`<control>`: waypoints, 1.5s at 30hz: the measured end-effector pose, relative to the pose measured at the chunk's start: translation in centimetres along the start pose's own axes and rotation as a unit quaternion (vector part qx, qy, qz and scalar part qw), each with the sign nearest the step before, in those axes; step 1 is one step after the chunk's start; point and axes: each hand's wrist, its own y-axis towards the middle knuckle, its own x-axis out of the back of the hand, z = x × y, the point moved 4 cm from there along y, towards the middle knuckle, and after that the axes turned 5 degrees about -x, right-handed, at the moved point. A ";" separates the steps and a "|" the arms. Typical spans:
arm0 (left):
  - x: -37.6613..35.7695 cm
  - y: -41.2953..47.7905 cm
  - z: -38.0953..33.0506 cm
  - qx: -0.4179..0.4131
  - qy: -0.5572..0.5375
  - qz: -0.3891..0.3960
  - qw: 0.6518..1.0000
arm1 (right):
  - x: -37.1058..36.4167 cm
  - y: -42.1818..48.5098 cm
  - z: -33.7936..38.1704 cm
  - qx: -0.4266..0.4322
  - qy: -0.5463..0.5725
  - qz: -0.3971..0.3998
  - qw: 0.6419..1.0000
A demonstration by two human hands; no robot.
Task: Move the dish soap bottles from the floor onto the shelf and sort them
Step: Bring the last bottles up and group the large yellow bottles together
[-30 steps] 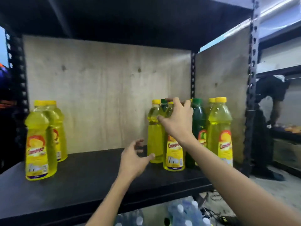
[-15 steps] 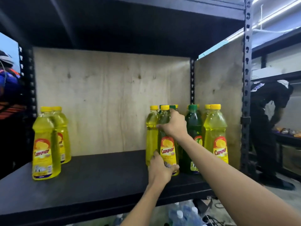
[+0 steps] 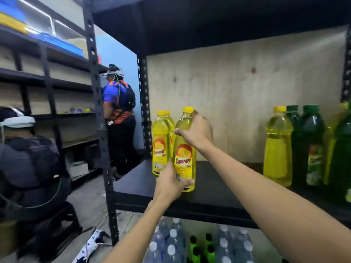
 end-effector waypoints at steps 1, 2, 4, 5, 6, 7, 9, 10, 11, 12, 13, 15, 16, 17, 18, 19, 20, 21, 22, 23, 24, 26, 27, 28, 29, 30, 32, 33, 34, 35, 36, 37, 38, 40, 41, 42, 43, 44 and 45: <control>1.1 0.0 1.4 0.004 0.007 -0.008 1.000 | -1.5 -0.1 1.2 0.007 0.003 0.009 1.000; 2.0 0.0 2.7 0.008 0.008 -0.013 1.000 | -2.8 -0.3 2.4 0.015 0.007 0.017 1.000; 3.5 0.0 4.8 0.017 -0.011 -0.017 1.000 | -5.2 -0.8 4.4 0.030 0.012 0.026 0.999; 4.1 0.0 5.6 0.022 -0.021 -0.018 0.999 | -6.1 -1.1 5.3 0.037 0.015 0.030 0.999; 4.7 0.0 6.2 0.027 -0.028 -0.019 0.999 | -6.9 -1.2 6.0 0.042 0.019 0.033 0.998; 5.3 0.1 6.7 0.028 -0.034 -0.021 0.999 | -7.6 -1.3 6.7 0.047 0.022 0.033 0.998; 6.3 0.3 7.6 0.027 -0.041 -0.015 0.999 | -8.7 -1.4 7.5 0.048 0.023 0.033 0.998; 6.8 0.4 8.0 0.026 -0.041 -0.007 0.999 | -9.1 -1.4 7.8 0.047 0.023 0.030 0.998; 7.1 0.4 8.1 0.022 -0.042 0.003 0.999 | -9.2 -1.4 7.9 0.048 0.020 0.024 0.998; 7.4 0.5 8.2 0.021 -0.043 0.013 0.999 | -9.3 -1.5 7.9 0.051 0.015 0.017 0.998; 7.6 0.5 8.4 0.020 -0.048 0.021 0.998 | -9.4 -1.5 8.0 0.055 0.013 0.008 0.998; 7.8 0.5 8.9 0.023 -0.056 0.035 0.998 | -9.5 -1.6 8.0 0.057 0.006 0.004 0.998; 7.7 0.5 9.1 0.025 -0.053 0.037 0.998 | -9.5 -1.7 8.0 0.056 0.002 0.002 0.998; 7.7 0.4 9.2 0.028 -0.053 0.034 0.998 | -9.6 -1.7 7.9 0.056 -0.001 0.000 0.998; 7.7 0.3 9.3 0.033 -0.052 0.033 0.998 | -9.6 -1.8 7.9 0.055 -0.001 -0.001 0.999; 7.5 0.2 9.3 0.041 -0.053 0.033 0.997 | -9.6 -1.9 7.8 0.053 0.001 0.004 0.999; 7.4 -0.1 9.1 0.051 -0.040 0.030 0.997 | -9.6 -2.0 7.6 0.050 0.003 0.021 0.999; 7.5 -0.6 8.7 0.057 -0.016 0.012 0.998 | -9.5 -2.1 7.4 0.044 0.006 0.046 0.998; 7.6 -1.1 8.0 0.055 0.016 -0.024 0.998 | -9.3 -2.2 7.0 0.039 0.010 0.072 0.997; 7.7 -1.7 7.0 0.031 0.043 -0.076 0.996 | -8.7 -2.2 6.3 0.033 0.010 0.092 0.995; 7.6 -2.5 5.4 -0.015 0.063 -0.131 0.989 | -7.7 -2.2 5.5 0.028 0.009 0.100 0.995; 6.6 -3.8 1.7 -0.132 0.071 -0.212 0.966 | -4.7 -1.8 2.8 0.012 0.005 0.083 0.996; 5.6 -4.1 -0.2 -0.181 0.053 -0.216 0.958 | -2.8 -1.5 1.2 0.000 0.002 0.066 0.998; 4.3 -4.0 -2.1 -0.209 0.011 -0.196 0.958 | -0.9 -1.2 -0.7 -0.015 -0.003 0.045 0.999; 2.6 -3.6 -3.5 -0.213 -0.043 -0.155 0.964 | 1.2 -0.9 -2.5 -0.031 -0.012 0.019 0.999; 0.6 -2.9 -5.0 -0.199 -0.094 -0.105 0.970 | 3.2 -0.5 -4.3 -0.044 -0.025 -0.009 0.999; -3.8 -1.2 -7.5 -0.151 -0.167 -0.018 0.974 | 6.8 0.5 -7.6 -0.067 -0.062 -0.063 0.994; -6.1 -0.4 -8.6 -0.129 -0.186 0.019 0.974 | 8.4 1.1 -9.1 -0.082 -0.080 -0.087 0.990; -8.3 0.5 -9.6 -0.114 -0.194 0.049 0.973 | 10.0 1.7 -10.5 -0.097 -0.096 -0.112 0.984; -10.3 1.2 -10.5 -0.102 -0.200 0.069 0.972 | 11.6 2.3 -11.8 -0.112 -0.112 -0.138 0.978; -12.0 1.9 -11.4 -0.091 -0.206 0.084 0.971 | 13.0 2.9 -13.0 -0.126 -0.128 -0.162 0.970; -13.6 2.5 -12.3 -0.075 -0.214 0.104 0.968 | 14.2 3.6 -14.1 -0.139 -0.141 -0.181 0.963; -14.9 3.1 -13.2 -0.057 -0.223 0.129 0.965 | 15.0 4.3 -15.1 -0.151 -0.149 -0.188 0.959; -17.2 3.8 -14.4 -0.023 -0.224 0.183 0.957 | 15.7 5.5 -16.9 -0.167 -0.164 -0.164 0.958; -18.1 4.1 -14.8 -0.010 -0.220 0.203 0.954 | 15.6 5.9 -17.5 -0.167 -0.181 -0.148 0.958; -18.9 4.4 -14.8 0.000 -0.219 0.218 0.951 | 15.4 6.3 -17.9 -0.159 -0.205 -0.142 0.955; -19.4 4.7 -14.9 0.009 -0.220 0.228 0.949 | 15.3 6.6 -18.1 -0.148 -0.227 -0.146 0.951; -19.8 5.0 -14.7 0.014 -0.220 0.232 0.948 | 15.3 6.7 -18.2 -0.137 -0.240 -0.157 0.948; -20.1 5.3 -14.4 0.017 -0.218 0.233 0.948 | 15.3 6.9 -18.2 -0.127 -0.242 -0.168 0.947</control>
